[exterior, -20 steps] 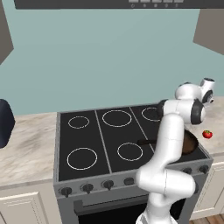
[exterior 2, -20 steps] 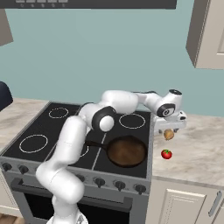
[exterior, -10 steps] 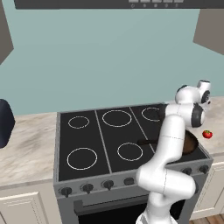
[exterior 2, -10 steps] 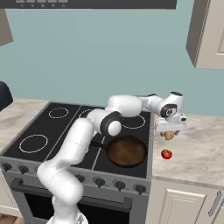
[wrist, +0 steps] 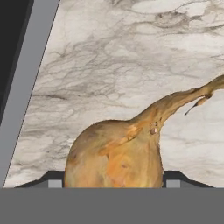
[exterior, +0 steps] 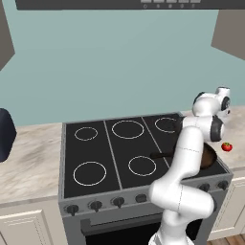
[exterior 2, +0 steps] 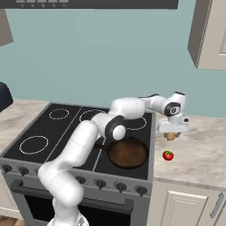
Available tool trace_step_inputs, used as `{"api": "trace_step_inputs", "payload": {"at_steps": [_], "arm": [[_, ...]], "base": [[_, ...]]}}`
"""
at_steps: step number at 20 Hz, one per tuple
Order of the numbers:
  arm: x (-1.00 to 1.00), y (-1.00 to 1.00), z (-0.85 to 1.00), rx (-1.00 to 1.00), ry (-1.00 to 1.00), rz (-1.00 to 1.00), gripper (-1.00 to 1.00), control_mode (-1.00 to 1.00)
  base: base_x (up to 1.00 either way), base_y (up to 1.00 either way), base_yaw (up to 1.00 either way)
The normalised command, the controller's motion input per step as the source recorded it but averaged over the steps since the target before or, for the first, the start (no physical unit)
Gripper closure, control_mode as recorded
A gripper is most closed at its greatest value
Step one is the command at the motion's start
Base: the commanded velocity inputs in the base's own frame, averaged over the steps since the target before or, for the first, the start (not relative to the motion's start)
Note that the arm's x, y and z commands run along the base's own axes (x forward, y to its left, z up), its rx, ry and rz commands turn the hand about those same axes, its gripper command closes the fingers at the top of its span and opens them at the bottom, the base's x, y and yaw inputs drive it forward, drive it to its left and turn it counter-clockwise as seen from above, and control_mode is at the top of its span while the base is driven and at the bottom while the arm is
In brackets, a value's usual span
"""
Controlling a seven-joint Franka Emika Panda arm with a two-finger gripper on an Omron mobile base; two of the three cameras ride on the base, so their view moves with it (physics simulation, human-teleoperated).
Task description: Place the pan on the front right burner on the stove. Then place the tomato and the onion in the pan and turn on the front right burner.
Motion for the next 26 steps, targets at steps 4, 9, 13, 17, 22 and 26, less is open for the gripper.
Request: {"api": "trace_step_inputs", "payload": {"at_steps": [4, 9, 13, 17, 22, 26], "arm": [[-0.62, 0.39, 0.07, 0.0, 0.0, 0.05, 1.0, -1.0], [-0.73, 0.63, 0.14, 0.0, -0.03, 0.06, 1.0, -1.0], [-0.69, 0.83, 0.3, 0.0, -0.13, 0.06, 1.0, -1.0], [-0.77, 0.76, 0.25, -0.02, -0.17, 0.04, 1.0, -1.0], [-0.71, 0.57, 0.04, -0.06, -0.13, 0.01, 1.0, -1.0], [-0.53, 0.59, 0.02, -0.09, -0.1, 0.01, 1.0, -1.0]], "base": [[0.0, 0.0, 0.0], [0.0, 0.0, 0.0], [0.0, 0.0, 0.0], [0.0, 0.0, 0.0], [0.0, 0.0, 0.0], [0.0, 0.0, 0.0]]}}
